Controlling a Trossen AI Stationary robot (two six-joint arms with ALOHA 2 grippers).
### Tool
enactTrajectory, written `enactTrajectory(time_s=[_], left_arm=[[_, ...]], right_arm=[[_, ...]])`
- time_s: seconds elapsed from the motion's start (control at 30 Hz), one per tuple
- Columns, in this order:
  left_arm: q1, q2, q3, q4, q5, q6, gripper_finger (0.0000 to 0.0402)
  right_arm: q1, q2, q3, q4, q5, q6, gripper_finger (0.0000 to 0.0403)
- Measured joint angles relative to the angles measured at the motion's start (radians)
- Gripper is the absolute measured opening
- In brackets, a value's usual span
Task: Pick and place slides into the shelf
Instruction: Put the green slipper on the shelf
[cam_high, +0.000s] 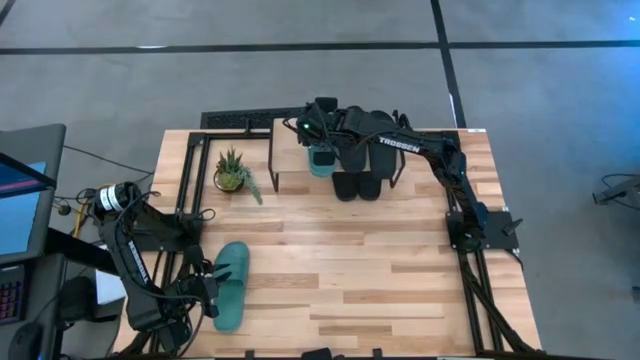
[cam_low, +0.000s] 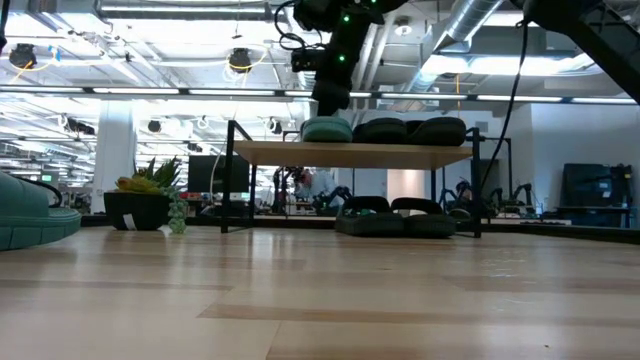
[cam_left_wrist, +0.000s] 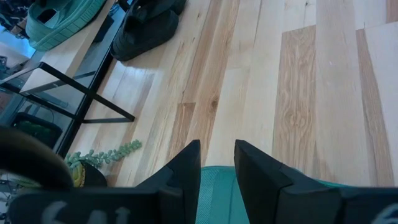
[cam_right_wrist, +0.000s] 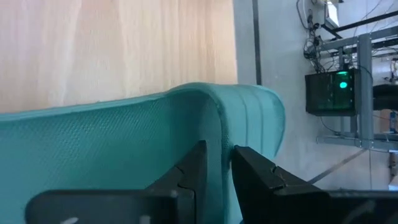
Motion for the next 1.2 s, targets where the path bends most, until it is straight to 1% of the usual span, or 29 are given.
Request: enactTrajectory(time_s=[0.27, 0.37, 0.47, 0.67, 0.77, 0.87, 1.07, 1.2], left_arm=[[0.000, 0.000, 0.000, 0.000, 0.000, 0.000, 0.0088], [0.000, 0.000, 0.000, 0.003, 0.000, 0.000, 0.0088], [0.000, 0.000, 0.000, 0.004, 0.000, 0.000, 0.0088], [0.000, 0.000, 0.000, 0.004, 0.000, 0.000, 0.0088], [0.000, 0.000, 0.000, 0.004, 0.000, 0.000, 0.0088], [0.000, 0.000, 0.000, 0.004, 0.000, 0.000, 0.0088], [0.000, 0.000, 0.000, 0.003, 0.001, 0.000, 0.0088], [0.000, 0.000, 0.000, 0.003, 0.030, 0.000, 0.0088]], right_arm=[[0.000, -0.007, 0.000, -0.019, -0.003, 0.000, 0.0065], [0.000, -0.007, 0.000, -0.024, -0.003, 0.004, 0.0076], [0.000, -0.007, 0.000, -0.025, -0.002, 0.012, 0.0107], [0.000, -0.007, 0.000, -0.026, 0.000, 0.027, 0.0197], [0.000, -0.006, 0.000, -0.026, 0.003, 0.027, 0.0225], [0.005, -0.007, 0.000, -0.029, 0.002, 0.027, 0.0232], [0.028, -0.040, -0.001, -0.060, -0.002, 0.027, 0.0227], [0.069, -0.081, 0.000, -0.103, 0.000, 0.030, 0.0226]])
